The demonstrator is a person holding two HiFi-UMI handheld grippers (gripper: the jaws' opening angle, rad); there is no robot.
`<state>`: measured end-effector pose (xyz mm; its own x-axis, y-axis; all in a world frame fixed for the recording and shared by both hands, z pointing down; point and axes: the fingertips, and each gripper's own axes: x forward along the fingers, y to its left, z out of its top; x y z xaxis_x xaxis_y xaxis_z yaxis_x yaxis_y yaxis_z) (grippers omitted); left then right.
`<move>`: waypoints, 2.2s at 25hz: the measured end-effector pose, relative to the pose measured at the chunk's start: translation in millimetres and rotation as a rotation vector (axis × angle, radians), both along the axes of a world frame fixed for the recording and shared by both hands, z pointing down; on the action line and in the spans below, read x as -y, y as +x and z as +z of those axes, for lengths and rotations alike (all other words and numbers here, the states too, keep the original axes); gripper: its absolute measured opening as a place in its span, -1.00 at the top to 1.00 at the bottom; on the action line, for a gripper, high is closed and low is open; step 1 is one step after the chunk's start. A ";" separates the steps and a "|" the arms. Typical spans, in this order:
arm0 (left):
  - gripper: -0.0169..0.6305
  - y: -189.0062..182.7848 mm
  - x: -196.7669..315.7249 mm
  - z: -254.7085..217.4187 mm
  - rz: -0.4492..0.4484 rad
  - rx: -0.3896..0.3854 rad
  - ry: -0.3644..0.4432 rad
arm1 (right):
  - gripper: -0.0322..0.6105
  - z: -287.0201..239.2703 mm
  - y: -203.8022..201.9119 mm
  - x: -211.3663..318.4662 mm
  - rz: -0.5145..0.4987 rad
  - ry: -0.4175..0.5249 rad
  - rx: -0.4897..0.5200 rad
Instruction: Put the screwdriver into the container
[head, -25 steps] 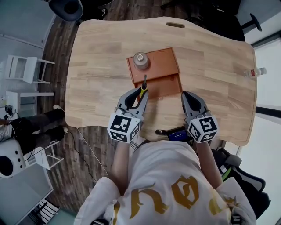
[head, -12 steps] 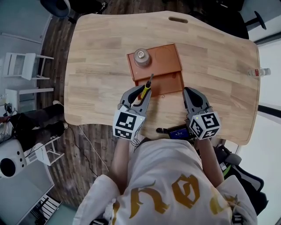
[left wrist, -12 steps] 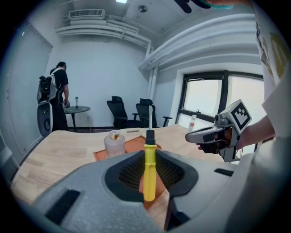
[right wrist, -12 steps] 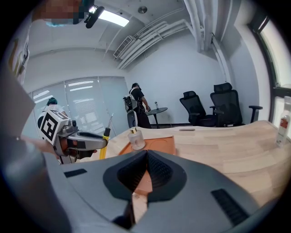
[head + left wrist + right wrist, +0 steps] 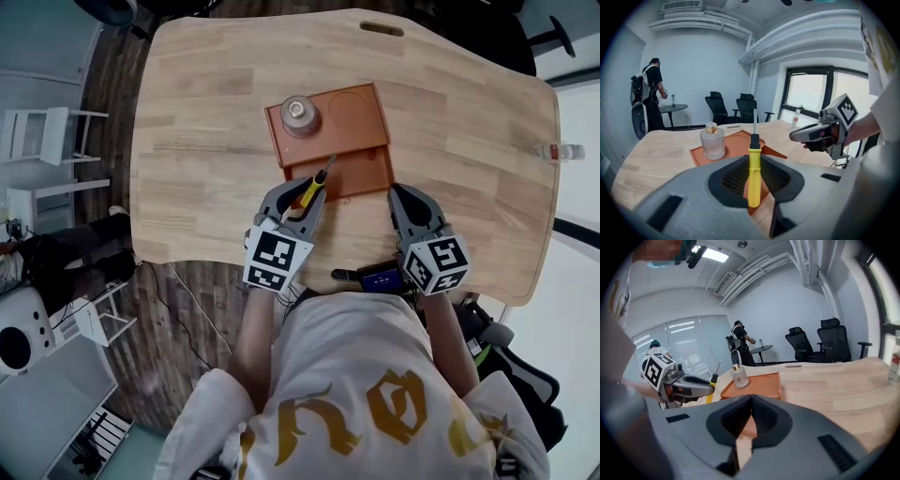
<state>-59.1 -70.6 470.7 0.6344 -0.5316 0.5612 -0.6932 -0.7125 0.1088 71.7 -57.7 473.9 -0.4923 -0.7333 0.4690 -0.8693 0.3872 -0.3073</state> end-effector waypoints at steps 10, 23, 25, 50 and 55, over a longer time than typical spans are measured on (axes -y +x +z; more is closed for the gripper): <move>0.72 1.7 2.8 27.6 0.051 0.097 -0.025 | 0.87 16.4 0.5 9.1 -0.016 -0.040 -0.007; 0.72 12.9 0.5 71.3 0.171 0.254 -0.101 | 0.87 24.0 5.6 23.7 0.012 -0.064 0.045; 0.72 15.0 1.1 78.1 0.186 0.282 -0.106 | 0.87 28.9 7.0 23.8 0.007 -0.075 0.040; 0.72 21.0 2.4 126.5 0.324 0.568 -0.252 | 0.87 49.7 17.9 24.8 0.029 -0.123 0.049; 0.72 19.9 0.7 133.3 0.329 0.608 -0.280 | 0.87 50.6 18.4 22.8 0.031 -0.125 0.047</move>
